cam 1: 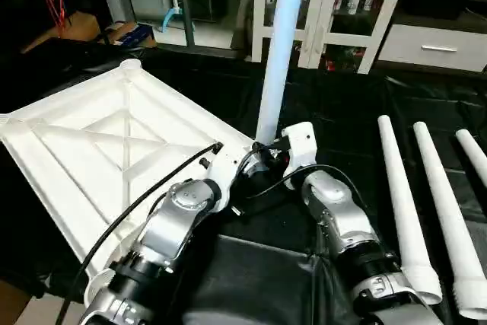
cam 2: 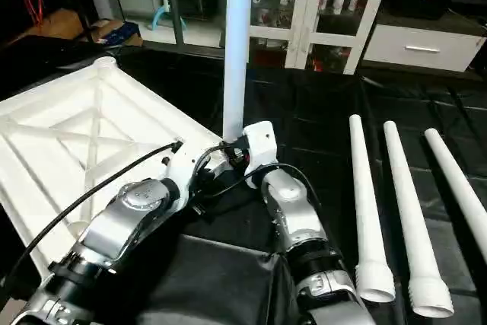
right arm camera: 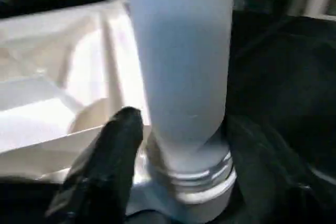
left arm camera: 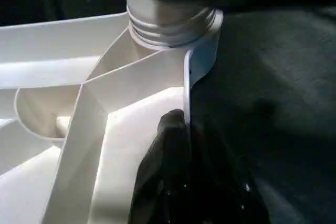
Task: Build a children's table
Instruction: Rotate leg to tighten
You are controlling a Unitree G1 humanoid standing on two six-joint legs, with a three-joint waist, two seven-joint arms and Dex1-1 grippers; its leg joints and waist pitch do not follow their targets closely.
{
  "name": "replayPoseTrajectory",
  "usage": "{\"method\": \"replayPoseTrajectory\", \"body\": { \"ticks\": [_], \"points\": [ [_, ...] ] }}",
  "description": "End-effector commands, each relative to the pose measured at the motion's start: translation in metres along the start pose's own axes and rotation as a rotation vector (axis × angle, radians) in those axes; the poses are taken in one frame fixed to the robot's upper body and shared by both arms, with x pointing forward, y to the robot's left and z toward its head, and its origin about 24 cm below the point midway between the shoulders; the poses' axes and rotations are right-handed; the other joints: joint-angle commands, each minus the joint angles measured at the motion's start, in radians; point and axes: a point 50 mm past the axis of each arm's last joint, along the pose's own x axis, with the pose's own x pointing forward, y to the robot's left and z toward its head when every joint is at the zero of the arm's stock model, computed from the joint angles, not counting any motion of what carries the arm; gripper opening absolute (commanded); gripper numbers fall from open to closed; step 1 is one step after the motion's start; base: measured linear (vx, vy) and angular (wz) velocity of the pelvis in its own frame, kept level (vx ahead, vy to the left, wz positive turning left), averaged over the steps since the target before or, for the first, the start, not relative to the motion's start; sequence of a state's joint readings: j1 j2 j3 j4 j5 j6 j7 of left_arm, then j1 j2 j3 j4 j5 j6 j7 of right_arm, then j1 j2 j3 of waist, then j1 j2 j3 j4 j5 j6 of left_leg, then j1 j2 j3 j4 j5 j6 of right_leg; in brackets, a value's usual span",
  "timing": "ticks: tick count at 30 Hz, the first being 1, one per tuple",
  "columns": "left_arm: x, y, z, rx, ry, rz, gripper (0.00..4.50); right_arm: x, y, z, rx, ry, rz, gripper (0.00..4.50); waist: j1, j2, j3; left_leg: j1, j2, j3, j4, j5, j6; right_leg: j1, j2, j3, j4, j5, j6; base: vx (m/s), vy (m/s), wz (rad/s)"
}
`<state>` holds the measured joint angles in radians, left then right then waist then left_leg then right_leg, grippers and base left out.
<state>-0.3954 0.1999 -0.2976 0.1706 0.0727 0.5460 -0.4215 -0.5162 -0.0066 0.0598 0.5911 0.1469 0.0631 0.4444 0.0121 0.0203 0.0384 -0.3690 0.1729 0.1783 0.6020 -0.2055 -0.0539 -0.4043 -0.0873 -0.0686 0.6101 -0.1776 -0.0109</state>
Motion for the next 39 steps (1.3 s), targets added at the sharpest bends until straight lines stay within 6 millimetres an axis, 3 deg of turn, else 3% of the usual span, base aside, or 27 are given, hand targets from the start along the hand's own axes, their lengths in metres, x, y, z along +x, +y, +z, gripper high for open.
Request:
{"method": "replayPoseTrajectory", "body": {
  "ticks": [1,3,5,8,11,19,24,32,39],
  "points": [
    [-0.006,0.001,0.001,0.028,-0.048,-0.023,0.00,-0.001,0.001,0.012,-0.018,-0.040,0.071,2.99,0.006,-0.010,-0.054,-0.003,0.050,-0.021,-0.077,-0.195,0.062,0.050,-0.059,0.044,-0.081,-0.254,-0.184,0.000,0.000,0.00],
    [-0.010,-0.001,-0.001,0.041,-0.042,-0.058,0.00,-0.005,-0.004,0.014,-0.041,-0.031,0.101,3.06,0.006,-0.007,-0.055,0.002,0.053,-0.018,-0.074,-0.179,0.064,0.045,-0.058,0.046,-0.077,-0.221,-0.205,0.000,0.000,0.00],
    [-0.016,-0.006,-0.003,0.053,-0.048,-0.117,0.00,-0.011,-0.013,0.014,-0.084,0.009,0.145,3.38,0.009,-0.008,-0.056,0.000,0.054,-0.019,-0.073,-0.147,0.075,0.049,-0.057,0.045,-0.069,-0.170,-0.221,0.000,0.000,0.00],
    [-0.020,-0.011,-0.002,0.059,-0.066,-0.171,0.00,-0.016,-0.019,0.014,-0.112,0.032,0.177,3.48,0.013,-0.008,-0.056,0.001,0.053,-0.014,-0.069,-0.125,0.091,0.047,-0.055,0.046,-0.066,-0.132,-0.242,0.000,0.000,0.00],
    [-0.031,-0.021,-0.002,0.100,-0.105,-0.291,0.00,-0.026,-0.026,0.012,-0.138,0.061,0.247,3.48,0.023,-0.005,-0.057,0.006,0.054,-0.013,-0.068,-0.133,0.092,0.045,-0.055,0.046,-0.066,-0.136,-0.247,0.000,0.000,0.00],
    [-0.046,-0.024,-0.011,0.123,-0.099,-0.406,0.00,-0.047,-0.025,0.006,-0.144,0.093,0.422,3.48,0.034,-0.002,-0.052,0.008,0.056,-0.013,-0.073,-0.172,0.082,0.046,-0.054,0.047,-0.067,-0.159,-0.241,0.000,0.000,0.00],
    [-0.051,-0.022,-0.015,0.124,-0.088,-0.419,0.00,-0.050,-0.021,0.002,-0.142,0.103,0.475,2.96,0.033,-0.002,-0.051,0.008,0.056,-0.015,-0.077,-0.200,0.058,0.046,-0.055,0.049,-0.070,-0.195,-0.232,0.000,0.000,0.00],
    [-0.054,-0.020,-0.018,0.124,-0.080,-0.419,0.00,-0.050,-0.021,0.003,-0.122,0.097,0.482,2.27,0.029,-0.003,-0.053,0.006,0.055,-0.015,-0.075,-0.170,0.067,0.048,-0.054,0.048,-0.067,-0.165,-0.238,0.000,0.000,0.00],
    [-0.055,-0.020,-0.019,0.119,-0.074,-0.420,0.00,-0.050,-0.021,0.002,-0.111,0.100,0.476,2.07,0.027,-0.003,-0.053,0.007,0.055,-0.015,-0.075,-0.178,0.064,0.047,-0.054,0.048,-0.068,-0.178,-0.235,0.000,0.000,0.00]
  ]
}}
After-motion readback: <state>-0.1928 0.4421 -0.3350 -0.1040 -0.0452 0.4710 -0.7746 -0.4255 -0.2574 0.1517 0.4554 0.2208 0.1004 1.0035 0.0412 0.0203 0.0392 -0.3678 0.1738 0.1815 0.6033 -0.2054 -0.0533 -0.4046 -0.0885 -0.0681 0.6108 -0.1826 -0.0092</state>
